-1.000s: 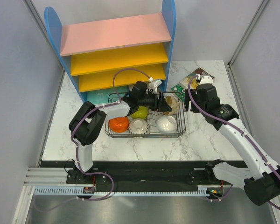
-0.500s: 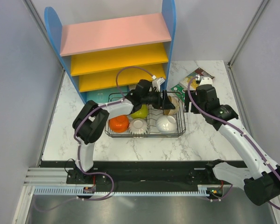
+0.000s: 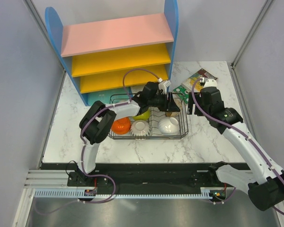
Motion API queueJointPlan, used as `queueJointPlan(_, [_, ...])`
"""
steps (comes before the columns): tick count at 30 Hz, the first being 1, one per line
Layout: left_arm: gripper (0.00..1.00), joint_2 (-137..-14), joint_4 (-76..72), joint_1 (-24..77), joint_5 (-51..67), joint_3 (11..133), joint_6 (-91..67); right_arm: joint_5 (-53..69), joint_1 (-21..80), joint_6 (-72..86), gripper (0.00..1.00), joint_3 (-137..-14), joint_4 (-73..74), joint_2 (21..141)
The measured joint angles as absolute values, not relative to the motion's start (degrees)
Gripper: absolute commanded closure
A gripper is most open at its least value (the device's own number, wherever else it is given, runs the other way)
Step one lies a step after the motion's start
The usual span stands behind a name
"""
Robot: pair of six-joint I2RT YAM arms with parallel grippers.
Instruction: Unload the bowls from the dish rack
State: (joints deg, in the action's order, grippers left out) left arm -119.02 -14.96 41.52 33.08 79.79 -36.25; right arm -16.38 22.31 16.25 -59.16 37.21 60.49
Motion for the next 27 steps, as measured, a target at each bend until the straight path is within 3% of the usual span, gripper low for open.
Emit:
queueJointPlan(1, [0.61,-119.3,-14.9,41.5,33.0,79.8,-36.4,-16.4,22.3,16.3,0.16,-58.9,37.1,60.5])
queueJointPlan(2, [0.74,-119.5,-14.7,41.5,32.9,79.8,-36.5,-16.4,22.3,16.3,0.16,-58.8,37.1,60.5])
queueJointPlan(5, [0.98,-120.0,-15.2,41.5,34.0,79.9,-37.2,-16.3,22.3,16.5,0.16,-58.5,37.3,60.5])
queueJointPlan(27, [0.98,-112.6,-19.0,40.4,33.2,73.6,-41.5,-16.3,22.3,18.4,0.15,-58.5,37.3,59.7])
